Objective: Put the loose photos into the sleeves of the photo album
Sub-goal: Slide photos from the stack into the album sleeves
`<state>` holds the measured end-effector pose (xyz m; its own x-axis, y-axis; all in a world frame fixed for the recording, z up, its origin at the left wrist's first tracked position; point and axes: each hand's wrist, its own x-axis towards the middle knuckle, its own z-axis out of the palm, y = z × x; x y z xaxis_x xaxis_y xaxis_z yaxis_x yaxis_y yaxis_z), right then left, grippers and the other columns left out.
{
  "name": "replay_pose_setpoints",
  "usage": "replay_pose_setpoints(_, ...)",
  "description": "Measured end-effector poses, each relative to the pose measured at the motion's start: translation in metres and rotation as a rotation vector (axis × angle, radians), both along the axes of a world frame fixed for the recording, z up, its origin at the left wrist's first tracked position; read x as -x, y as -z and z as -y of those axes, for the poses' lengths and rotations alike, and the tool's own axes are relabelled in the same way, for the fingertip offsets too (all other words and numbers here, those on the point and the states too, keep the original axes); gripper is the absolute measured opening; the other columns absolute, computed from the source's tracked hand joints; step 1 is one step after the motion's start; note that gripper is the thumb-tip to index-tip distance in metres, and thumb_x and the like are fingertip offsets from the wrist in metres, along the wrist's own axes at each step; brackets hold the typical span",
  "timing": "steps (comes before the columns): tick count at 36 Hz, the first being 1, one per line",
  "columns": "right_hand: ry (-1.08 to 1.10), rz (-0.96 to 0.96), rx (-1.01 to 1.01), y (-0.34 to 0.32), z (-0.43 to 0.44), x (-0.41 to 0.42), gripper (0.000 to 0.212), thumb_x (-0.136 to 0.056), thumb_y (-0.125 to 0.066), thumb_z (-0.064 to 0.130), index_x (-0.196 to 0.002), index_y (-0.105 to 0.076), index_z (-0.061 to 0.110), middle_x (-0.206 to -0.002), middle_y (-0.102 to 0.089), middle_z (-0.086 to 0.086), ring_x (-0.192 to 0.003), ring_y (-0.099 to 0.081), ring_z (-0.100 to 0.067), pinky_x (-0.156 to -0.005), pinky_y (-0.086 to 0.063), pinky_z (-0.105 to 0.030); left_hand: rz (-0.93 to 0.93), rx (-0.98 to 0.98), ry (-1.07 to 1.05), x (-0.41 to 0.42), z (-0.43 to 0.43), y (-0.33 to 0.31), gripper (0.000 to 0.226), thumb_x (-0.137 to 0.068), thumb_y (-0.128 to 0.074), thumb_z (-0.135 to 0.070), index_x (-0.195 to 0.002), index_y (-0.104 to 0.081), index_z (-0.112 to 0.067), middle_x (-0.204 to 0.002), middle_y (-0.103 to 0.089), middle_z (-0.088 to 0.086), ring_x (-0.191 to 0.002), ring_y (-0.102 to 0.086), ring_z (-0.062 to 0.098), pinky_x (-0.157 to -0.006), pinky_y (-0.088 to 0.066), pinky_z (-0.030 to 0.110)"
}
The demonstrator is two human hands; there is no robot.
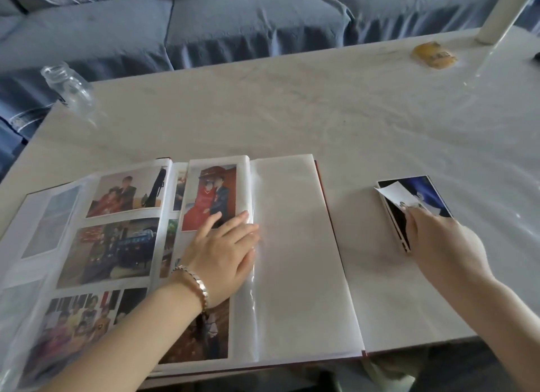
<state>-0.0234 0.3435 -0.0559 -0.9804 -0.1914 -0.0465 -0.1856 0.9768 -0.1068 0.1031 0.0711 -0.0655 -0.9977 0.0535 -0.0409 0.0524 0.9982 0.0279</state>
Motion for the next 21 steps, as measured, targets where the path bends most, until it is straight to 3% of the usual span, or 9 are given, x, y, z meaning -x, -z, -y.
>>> replay_pose_setpoints(4,0.005,-0.149,0.197,0.000,0.003,-0.006,0.013,-0.086,-0.050,-0.004,-0.091,-0.062,-0.002,-0.073,-0.063,-0.021,-0.056,-0.048,-0.036,-0.052,-0.031,-0.031,-0.036,0.031,0.019,0.003,0.002,-0.001,0.042,-0.084,-0.035,-0.042,-0.085,-0.072,-0.022,-0.098,-0.070,-0.009,-0.107,-0.063,0.016,-0.094,-0.045,0.040)
replay_pose_setpoints(8,-0.204,-0.406,0.421,-0.010,0.025,-0.026,0.024,-0.080,-0.053,-0.004,-0.096,-0.070,-0.001,-0.066,-0.068,-0.016,-0.045,-0.057,-0.029,-0.053,-0.034,-0.020,-0.099,0.007,-0.054,0.010,-0.007,-0.011,0.045,-0.085,-0.034,-0.046,-0.066,-0.064,-0.020,-0.074,-0.063,-0.008,-0.081,-0.061,0.015,-0.082,-0.036,0.029)
replay_pose_setpoints(10,-0.270,-0.381,0.550,-0.011,0.041,-0.033,0.028,-0.078,-0.053,-0.002,-0.100,-0.070,-0.003,-0.069,-0.069,-0.015,-0.049,-0.059,-0.026,-0.054,-0.031,-0.015,-0.049,-0.141,-0.163,0.012,-0.006,-0.010,0.053,-0.089,-0.026,-0.055,-0.069,-0.058,-0.019,-0.072,-0.055,-0.009,-0.077,-0.050,0.005,-0.077,-0.038,0.023)
replay_pose_setpoints(13,-0.308,-0.291,0.733,-0.008,0.068,-0.044,0.032,-0.081,-0.050,0.000,-0.109,-0.067,-0.002,-0.088,-0.072,-0.015,-0.075,-0.061,-0.016,-0.069,-0.036,-0.010,-0.026,-0.653,-0.359,0.012,-0.005,-0.011,0.067,-0.078,-0.024,-0.073,-0.066,-0.051,-0.013,-0.060,-0.041,-0.010,-0.054,-0.041,0.001,-0.059,-0.036,0.014)
replay_pose_setpoints(15,-0.362,-0.239,0.823,-0.003,0.087,-0.052,0.036,-0.083,-0.047,-0.001,-0.115,-0.063,-0.001,-0.105,-0.069,-0.013,-0.101,-0.054,-0.012,-0.084,-0.037,-0.006,-0.016,-0.874,-0.477,0.012,-0.007,-0.013,0.055,-0.079,-0.033,-0.073,-0.072,-0.052,-0.021,-0.070,-0.047,-0.013,-0.065,-0.046,-0.003,-0.067,-0.041,0.013)
replay_pose_setpoints(18,-0.492,-0.114,0.880,0.003,0.112,-0.066,0.042,-0.084,-0.045,-0.003,-0.123,-0.059,0.004,-0.121,-0.060,-0.001,-0.119,-0.046,-0.006,-0.100,-0.030,-0.009,0.040,-1.105,-0.494,0.013,-0.012,-0.017,0.065,-0.066,-0.035,-0.080,-0.082,-0.057,-0.021,-0.089,-0.061,0.001,-0.088,-0.057,0.015,-0.089,-0.045,0.035)
replay_pose_setpoints(19,-0.538,-0.070,0.887,0.005,0.118,-0.071,0.043,-0.085,-0.045,-0.003,-0.126,-0.057,0.005,-0.124,-0.056,0.004,-0.121,-0.044,-0.006,-0.102,-0.030,-0.010,0.047,-1.163,-0.492,0.013,-0.014,-0.021,0.063,-0.066,-0.037,-0.080,-0.084,-0.061,-0.024,-0.094,-0.065,0.000,-0.092,-0.059,0.014,-0.090,-0.045,0.034)
replay_pose_setpoints(21,-0.608,0.037,0.902,0.007,0.127,-0.077,0.043,-0.089,-0.043,0.004,-0.131,-0.052,0.010,-0.130,-0.049,0.009,-0.127,-0.038,-0.003,-0.104,-0.027,-0.008,0.037,-1.208,-0.530,0.012,-0.015,-0.024,0.034,-0.082,-0.045,-0.064,-0.085,-0.061,-0.034,-0.095,-0.066,-0.009,-0.094,-0.060,0.005,-0.085,-0.045,0.021)
